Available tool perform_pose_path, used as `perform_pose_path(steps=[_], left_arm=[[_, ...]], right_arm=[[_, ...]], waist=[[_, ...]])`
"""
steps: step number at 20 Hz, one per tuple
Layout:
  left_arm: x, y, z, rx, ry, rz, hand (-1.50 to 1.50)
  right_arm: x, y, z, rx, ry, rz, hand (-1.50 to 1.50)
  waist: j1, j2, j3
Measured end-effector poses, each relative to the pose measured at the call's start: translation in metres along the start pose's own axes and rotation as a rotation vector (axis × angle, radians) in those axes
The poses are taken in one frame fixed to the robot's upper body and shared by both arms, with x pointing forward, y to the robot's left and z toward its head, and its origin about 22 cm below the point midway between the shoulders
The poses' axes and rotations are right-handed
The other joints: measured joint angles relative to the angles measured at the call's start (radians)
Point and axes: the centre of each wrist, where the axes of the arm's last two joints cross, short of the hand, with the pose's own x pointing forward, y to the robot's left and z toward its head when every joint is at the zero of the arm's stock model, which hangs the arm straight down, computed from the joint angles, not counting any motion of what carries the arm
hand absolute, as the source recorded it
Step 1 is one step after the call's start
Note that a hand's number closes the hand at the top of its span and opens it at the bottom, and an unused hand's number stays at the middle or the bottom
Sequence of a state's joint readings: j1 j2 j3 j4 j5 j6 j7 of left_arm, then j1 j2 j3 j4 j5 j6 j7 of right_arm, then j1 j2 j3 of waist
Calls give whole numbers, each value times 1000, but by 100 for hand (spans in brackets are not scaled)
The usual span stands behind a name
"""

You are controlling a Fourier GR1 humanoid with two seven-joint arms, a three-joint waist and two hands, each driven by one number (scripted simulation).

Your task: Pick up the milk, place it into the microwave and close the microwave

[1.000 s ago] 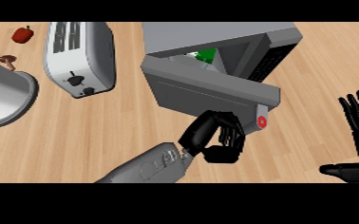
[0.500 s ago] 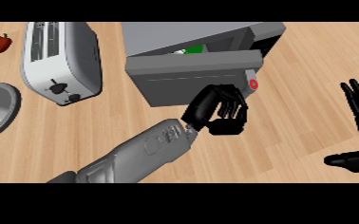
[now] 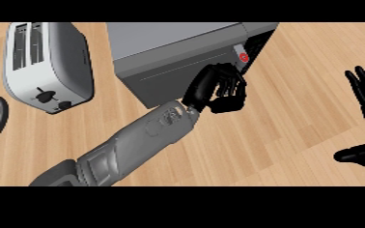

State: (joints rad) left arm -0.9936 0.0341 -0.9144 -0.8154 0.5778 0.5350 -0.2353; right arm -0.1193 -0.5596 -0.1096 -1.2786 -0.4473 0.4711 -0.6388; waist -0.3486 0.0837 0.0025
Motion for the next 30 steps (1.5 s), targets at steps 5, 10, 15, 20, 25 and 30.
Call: perform_pose_path(steps=[5,10,15,20,25,30], left_arm=[[0,5,-1,44,12,12,150],[0,6,0,71,14,22,150],[0,6,1,103,21,28,150],[-2,6,1,122,32,31,150],[-2,6,0,140,41,35,150],[-2,9,-3,158,38,27,150]], right_arm=[[6,2,-15,51,-12,-29,-150],[10,8,-29,124,-9,-70,-150],[19,13,-44,218,4,-75,150],[35,30,-68,397,-14,-73,150],[47,48,-82,516,-27,-78,150],[54,63,-88,594,-39,-92,150]], waist=[[-17,1,1],[-25,3,2],[-35,1,2],[-41,-3,2],[-52,-5,2],[-72,-5,3]])
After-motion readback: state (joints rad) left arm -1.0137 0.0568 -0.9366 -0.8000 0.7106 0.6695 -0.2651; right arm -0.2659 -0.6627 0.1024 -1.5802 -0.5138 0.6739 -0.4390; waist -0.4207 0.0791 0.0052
